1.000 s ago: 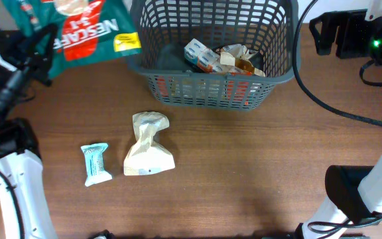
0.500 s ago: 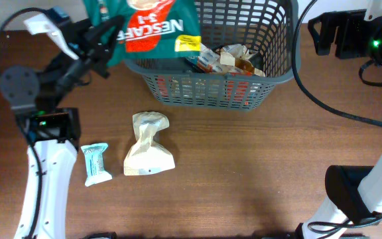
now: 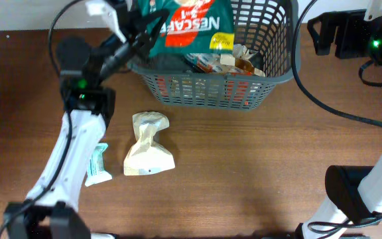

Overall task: Pack container
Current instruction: 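Lift the Nescafe pouch with the left gripper over the basket, then open the left gripper to drop the pouch into the basket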

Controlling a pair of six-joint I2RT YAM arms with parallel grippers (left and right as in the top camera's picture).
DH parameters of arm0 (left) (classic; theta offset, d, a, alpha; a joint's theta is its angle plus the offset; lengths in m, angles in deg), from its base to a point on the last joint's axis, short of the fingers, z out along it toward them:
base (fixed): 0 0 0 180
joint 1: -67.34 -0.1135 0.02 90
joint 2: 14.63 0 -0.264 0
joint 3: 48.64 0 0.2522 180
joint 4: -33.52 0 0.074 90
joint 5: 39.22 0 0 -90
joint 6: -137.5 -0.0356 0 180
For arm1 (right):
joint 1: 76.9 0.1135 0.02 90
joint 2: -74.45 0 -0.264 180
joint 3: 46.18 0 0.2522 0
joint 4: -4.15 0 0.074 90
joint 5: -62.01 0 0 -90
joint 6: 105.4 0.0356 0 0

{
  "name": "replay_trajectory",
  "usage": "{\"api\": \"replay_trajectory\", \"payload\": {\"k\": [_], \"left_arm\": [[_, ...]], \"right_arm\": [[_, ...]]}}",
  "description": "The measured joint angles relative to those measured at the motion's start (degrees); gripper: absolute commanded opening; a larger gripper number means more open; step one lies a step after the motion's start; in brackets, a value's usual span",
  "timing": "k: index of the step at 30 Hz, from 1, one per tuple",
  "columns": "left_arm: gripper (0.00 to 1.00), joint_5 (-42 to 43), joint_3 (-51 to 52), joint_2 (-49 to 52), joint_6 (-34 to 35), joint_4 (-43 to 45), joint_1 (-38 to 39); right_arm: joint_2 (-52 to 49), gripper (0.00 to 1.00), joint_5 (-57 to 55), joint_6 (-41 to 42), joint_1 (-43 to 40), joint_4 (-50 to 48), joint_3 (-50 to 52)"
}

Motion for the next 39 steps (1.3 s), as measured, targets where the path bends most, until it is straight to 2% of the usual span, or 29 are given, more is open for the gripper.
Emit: {"api": "replay_trajectory", "payload": {"k": [11,19,23,24,26,29,31,33,39], "left_arm": [[0.02,-1.62,-20.35,13.46,-1.03,-12.15,2.56],[0.02,-2.62,-21.73,18.05,-3.23,-22.88,2.82],[0.02,-2.43,-21.73,19.52,-4.07,-24.63,2.82],[0.11,-2.38,-21.73,19.52,-4.09,-24.70,2.89],[0.42,-2.36,-21.81,19.50,-4.13,-24.68,3.17],[0.66,-2.01,-21.99,19.50,-4.39,-24.59,3.61],[0.75,-1.97,-22.27,19.50,-4.28,-24.48,3.76],[0.79,-1.84,-22.49,19.50,-4.33,-24.48,3.82],[0.81,-1.77,-23.47,19.47,-4.52,-23.89,3.78]], "right_arm": [[0.00,0.99,0.24,0.00,0.00,0.00,0.00],[0.00,0.99,0.42,0.00,0.00,0.00,0.00],[0.00,0.99,0.42,0.02,0.00,0.00,0.00],[0.00,0.99,0.42,0.04,0.00,0.00,0.00],[0.00,0.99,0.42,0.00,0.00,0.02,0.00],[0.00,0.99,0.42,0.00,0.00,0.00,0.00],[0.00,0.99,0.42,0.00,0.00,0.00,0.00],[0.00,0.99,0.42,0.00,0.00,0.00,0.00],[0.00,0.99,0.42,-0.02,0.00,0.00,0.00]]}}
